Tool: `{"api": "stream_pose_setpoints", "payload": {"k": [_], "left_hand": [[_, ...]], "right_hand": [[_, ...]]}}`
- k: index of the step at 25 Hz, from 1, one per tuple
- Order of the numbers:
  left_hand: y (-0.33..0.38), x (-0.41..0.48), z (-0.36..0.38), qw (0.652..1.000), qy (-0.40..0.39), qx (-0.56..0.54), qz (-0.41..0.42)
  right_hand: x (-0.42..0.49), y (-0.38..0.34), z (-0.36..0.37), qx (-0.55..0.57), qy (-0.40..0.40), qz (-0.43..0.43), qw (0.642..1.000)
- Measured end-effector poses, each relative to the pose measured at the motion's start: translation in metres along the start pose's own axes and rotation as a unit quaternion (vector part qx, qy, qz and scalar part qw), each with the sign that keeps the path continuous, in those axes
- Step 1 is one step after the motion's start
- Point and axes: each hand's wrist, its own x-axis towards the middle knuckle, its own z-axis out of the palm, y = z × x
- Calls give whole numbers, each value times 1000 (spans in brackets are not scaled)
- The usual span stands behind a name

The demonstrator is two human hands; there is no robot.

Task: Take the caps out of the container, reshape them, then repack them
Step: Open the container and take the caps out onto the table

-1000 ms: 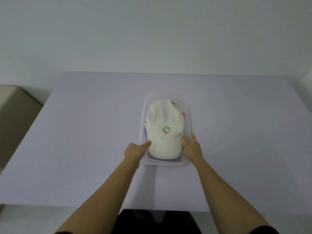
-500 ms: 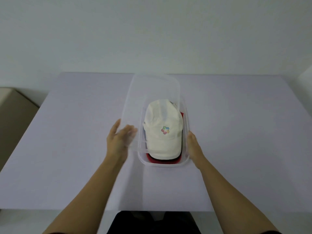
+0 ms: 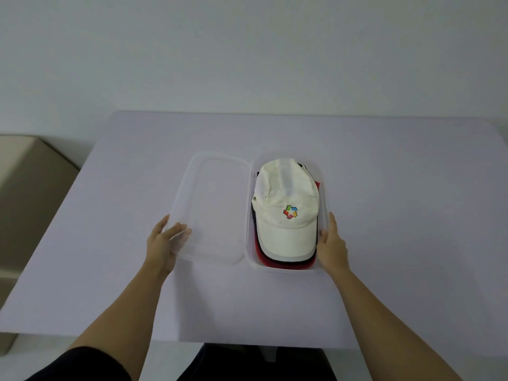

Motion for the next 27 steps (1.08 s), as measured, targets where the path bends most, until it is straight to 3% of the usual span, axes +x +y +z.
{"api": "stream_pose_setpoints", "payload": {"k": [3,6,9,12,14,17,18,19,21,22,25,27], "left_hand": [[-7,7,-14,986,-1,169,9],[-9,11,-25,930,1,364,45],[-13,13,-27,873,-18,479,89],[-18,19,-24,827,28,557,78],[-18,18,-22,776,31,627,65],[-17,12,-9,680,44,724,109],[-17,8,2,683,49,713,151],[-18,3,19,708,40,677,199],[-20,-8,60,756,-28,590,283],[-23,-14,83,760,-71,566,311],[-35,-25,144,737,-155,571,327],[-43,-27,173,715,-126,626,285]], "right_hand": [[1,1,1,-9,10,-7,1000],[3,1,3,-24,14,-8,1000],[1,1,5,-32,28,-21,999],[1,0,8,-54,38,-39,997],[-1,0,8,-127,80,-117,982],[2,-5,8,-275,123,-224,927],[0,-9,8,-292,109,-221,924],[-2,-14,8,-295,92,-206,928],[-4,-21,12,-282,44,-163,944],[-4,-24,14,-272,31,-151,950],[-8,-33,17,-255,36,-135,957],[-11,-35,17,-250,52,-134,958]]}}
